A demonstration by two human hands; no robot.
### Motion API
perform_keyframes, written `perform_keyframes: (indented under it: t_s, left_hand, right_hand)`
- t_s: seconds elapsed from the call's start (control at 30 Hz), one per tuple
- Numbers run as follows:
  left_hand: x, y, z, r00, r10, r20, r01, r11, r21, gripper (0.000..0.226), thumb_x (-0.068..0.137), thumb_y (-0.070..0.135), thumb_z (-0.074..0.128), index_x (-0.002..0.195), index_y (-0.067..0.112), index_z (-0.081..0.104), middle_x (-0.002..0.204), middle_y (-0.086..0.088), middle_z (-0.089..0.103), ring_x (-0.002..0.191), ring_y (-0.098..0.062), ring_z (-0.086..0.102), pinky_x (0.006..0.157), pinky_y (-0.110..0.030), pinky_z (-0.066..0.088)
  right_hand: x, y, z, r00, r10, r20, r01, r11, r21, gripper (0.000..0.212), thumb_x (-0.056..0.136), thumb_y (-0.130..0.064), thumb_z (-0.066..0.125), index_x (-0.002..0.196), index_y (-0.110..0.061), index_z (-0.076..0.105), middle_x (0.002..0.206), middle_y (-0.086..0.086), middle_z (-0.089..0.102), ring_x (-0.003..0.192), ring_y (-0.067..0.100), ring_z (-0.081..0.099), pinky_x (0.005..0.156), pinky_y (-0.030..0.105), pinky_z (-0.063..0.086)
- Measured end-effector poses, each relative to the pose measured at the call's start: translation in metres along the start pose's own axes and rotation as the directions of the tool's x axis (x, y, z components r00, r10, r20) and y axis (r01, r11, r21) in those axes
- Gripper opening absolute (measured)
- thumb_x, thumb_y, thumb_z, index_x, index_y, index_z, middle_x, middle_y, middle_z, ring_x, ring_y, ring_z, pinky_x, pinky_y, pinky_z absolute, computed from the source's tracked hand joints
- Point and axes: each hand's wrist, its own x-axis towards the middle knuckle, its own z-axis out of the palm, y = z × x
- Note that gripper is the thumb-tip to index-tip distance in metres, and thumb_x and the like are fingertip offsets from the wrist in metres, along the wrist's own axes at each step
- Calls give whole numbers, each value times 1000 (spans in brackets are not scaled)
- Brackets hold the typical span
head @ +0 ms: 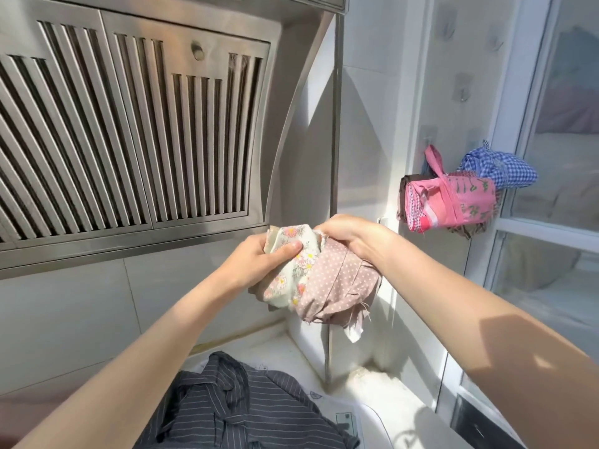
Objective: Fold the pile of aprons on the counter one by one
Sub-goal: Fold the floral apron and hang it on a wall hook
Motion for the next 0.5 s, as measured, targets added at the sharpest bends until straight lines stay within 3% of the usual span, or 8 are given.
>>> perform_keyframes:
  t_s: [0.13, 0.17, 0.27, 0.33, 0.37, 0.43, 0.5]
  left_hand:
    - [-5, -11, 11, 999, 0, 50, -1, 1000, 28, 12, 89, 29, 61, 87, 20, 68, 87, 3, 73, 78, -8, 67, 74, -25, 52]
    - [-6, -13, 10, 998, 3, 58, -4, 1000, 22, 10, 89, 28, 61, 86, 21, 67, 85, 5, 73, 77, -7, 67, 74, -25, 53]
    - [-6, -23, 8, 998, 54, 13, -54, 998, 20, 5, 88, 27, 62, 86, 24, 66, 80, 10, 72, 75, -4, 67, 70, -23, 53]
    - [-5, -24, 7, 995, 69, -70, -71, 997, -13, 9, 87, 33, 64, 85, 24, 66, 79, 11, 72, 74, -1, 66, 68, -22, 50]
    - [-2, -25, 6, 990, 85, -113, -85, 996, 1, 15, 85, 39, 66, 85, 24, 66, 83, 10, 71, 77, 1, 65, 71, -20, 48]
    - [4, -24, 5, 973, 165, -163, -140, 977, 159, 22, 78, 48, 61, 83, 27, 66, 96, 12, 62, 89, 13, 56, 80, -8, 40]
    - [9, -16, 7, 953, 257, -159, -200, 931, 307, 30, 76, 48, 57, 82, 22, 68, 106, 14, 52, 97, 20, 46, 81, 3, 30]
  right_hand:
    - [7, 1, -2, 1000, 11, 16, -15, 971, 237, 20, 94, -5, 50, 74, -5, 53, 44, 4, 57, 35, 15, 56, 37, 19, 47]
    - [7, -1, -2, 999, -5, 41, -3, 982, 188, 21, 94, -7, 52, 73, -5, 54, 46, 4, 57, 37, 14, 56, 39, 19, 47]
    - [-6, -8, -4, 992, -17, 128, 47, 971, -234, 21, 94, -20, 54, 75, -11, 57, 58, -1, 52, 48, 13, 46, 54, 21, 42]
    - [-7, -10, -13, 997, -13, 79, 47, 893, -448, 20, 95, -26, 52, 82, -11, 56, 66, 1, 48, 53, 16, 40, 59, 26, 40]
    - [-7, -11, -16, 999, -11, 44, 32, 855, -517, 23, 94, -29, 53, 86, -8, 57, 73, 5, 51, 57, 19, 46, 61, 28, 44]
    - [-6, -10, -19, 1000, 5, 16, 5, 789, -614, 39, 89, -43, 56, 97, -5, 62, 89, 9, 62, 74, 24, 61, 71, 32, 52]
    - [-8, -9, -20, 999, -38, -13, 19, 734, -679, 47, 88, -49, 55, 103, -5, 61, 89, 6, 61, 77, 22, 58, 70, 28, 49]
